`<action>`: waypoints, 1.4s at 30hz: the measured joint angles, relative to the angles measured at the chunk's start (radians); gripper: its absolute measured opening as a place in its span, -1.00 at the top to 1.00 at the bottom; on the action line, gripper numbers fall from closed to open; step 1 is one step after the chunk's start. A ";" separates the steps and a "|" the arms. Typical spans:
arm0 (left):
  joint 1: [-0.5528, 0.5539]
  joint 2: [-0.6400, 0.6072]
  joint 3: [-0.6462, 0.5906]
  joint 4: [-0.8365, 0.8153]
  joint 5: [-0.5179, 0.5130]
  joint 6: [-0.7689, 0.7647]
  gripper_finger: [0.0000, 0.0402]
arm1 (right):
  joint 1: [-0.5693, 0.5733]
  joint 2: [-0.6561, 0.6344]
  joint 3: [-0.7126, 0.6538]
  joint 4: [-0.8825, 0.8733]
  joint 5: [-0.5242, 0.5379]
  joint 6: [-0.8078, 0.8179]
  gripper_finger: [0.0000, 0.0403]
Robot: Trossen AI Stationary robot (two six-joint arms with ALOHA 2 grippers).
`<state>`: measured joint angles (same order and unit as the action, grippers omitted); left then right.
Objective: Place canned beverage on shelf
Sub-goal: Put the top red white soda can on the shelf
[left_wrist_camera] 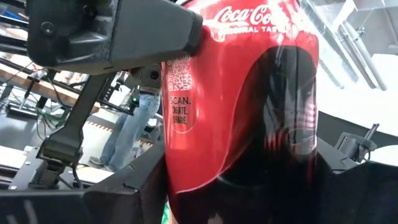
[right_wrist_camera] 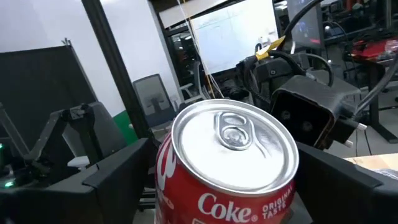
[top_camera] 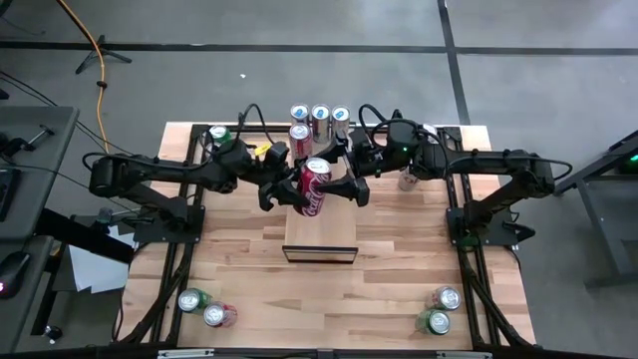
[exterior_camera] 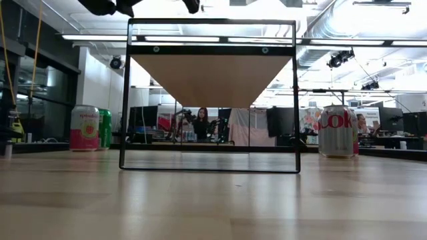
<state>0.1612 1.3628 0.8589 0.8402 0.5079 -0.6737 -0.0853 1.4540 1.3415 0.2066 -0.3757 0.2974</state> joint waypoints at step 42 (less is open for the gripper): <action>0.291 -0.482 0.002 -0.536 -0.338 0.372 -0.73 | 0.057 0.089 0.072 -0.452 1.081 0.022 -0.45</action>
<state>0.4524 0.8803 0.8604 0.3043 0.1699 -0.3016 -0.0284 1.5426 1.4131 -0.2453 0.7058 0.3189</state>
